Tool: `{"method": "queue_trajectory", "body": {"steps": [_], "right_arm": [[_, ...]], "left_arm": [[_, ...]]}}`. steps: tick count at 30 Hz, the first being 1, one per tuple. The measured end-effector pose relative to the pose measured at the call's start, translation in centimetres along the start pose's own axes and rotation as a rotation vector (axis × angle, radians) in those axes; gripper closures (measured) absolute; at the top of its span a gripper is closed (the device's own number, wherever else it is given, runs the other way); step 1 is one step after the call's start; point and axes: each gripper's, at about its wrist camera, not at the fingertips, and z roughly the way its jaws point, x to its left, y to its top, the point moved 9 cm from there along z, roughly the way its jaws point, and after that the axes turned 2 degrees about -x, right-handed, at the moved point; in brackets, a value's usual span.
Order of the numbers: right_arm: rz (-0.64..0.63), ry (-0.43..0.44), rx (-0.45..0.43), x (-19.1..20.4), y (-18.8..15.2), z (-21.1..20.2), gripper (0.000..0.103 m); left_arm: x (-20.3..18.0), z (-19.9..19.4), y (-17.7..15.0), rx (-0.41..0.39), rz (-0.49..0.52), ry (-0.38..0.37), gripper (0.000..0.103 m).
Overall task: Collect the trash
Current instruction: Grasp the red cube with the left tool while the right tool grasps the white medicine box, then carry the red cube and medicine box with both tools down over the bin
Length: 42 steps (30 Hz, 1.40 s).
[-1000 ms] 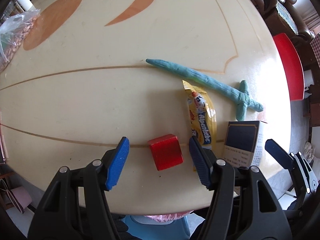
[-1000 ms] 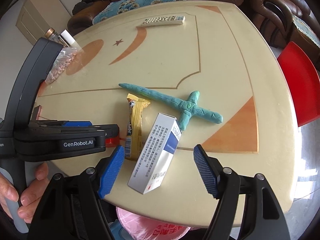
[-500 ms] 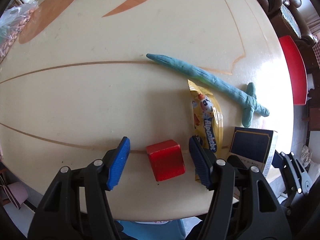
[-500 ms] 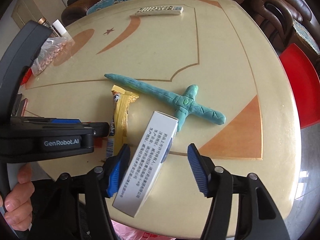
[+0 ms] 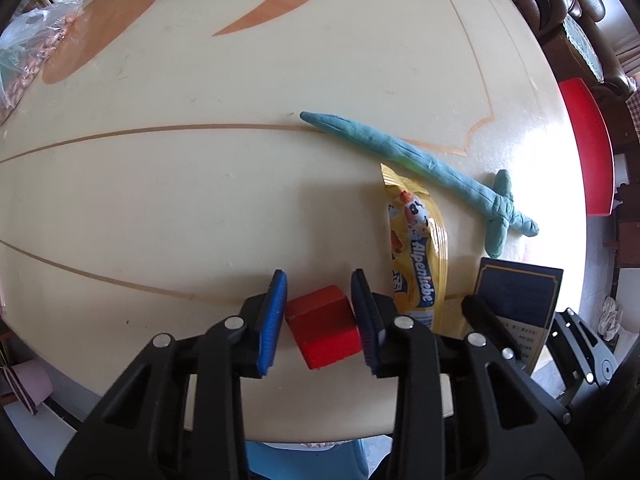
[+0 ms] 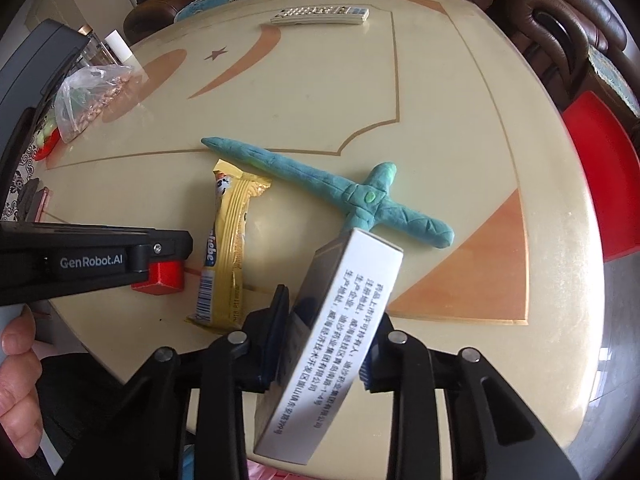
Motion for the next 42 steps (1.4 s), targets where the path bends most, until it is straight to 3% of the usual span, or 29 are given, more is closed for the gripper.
{"method": "queue_trajectory", "body": {"steps": [9,13,16,18,20,21,31,42], "right_arm": [[-0.006,-0.007,-0.011,-0.1,0.2,-0.3,0.074],[-0.006,-0.004,-0.012,-0.1,0.2,-0.3,0.074],[-0.004,-0.001,-0.015,0.0,0.2,-0.4,0.074],[-0.006,-0.001,-0.016,0.1,0.2,-0.5,0.074],[-0.010,-0.002,-0.017,0.1,0.2,-0.6,0.076],[-0.012,-0.003,-0.018,0.1,0.1,-0.7,0.077],[-0.024,-0.020,-0.057,-0.1,0.0,-2.7,0.083],[-0.023,-0.038,-0.124,0.6,-0.1,-6.8,0.083]], "left_arm": [[0.2,0.5,-0.4,0.018,0.013,0.006,0.068],[-0.2,0.9,-1.1,0.034,0.013,0.022,0.055],[0.0,1.0,-1.2,0.030,0.003,0.023,0.052],[0.1,0.9,-1.2,0.019,0.008,0.031,0.054],[-0.3,0.9,-1.3,0.013,0.007,0.018,0.066],[-0.4,0.7,-1.6,0.018,0.007,0.009,0.068],[-1.4,0.4,-2.7,0.005,0.006,0.007,0.072],[-0.3,-3.9,-4.7,-0.078,0.043,-0.010,0.072]]}}
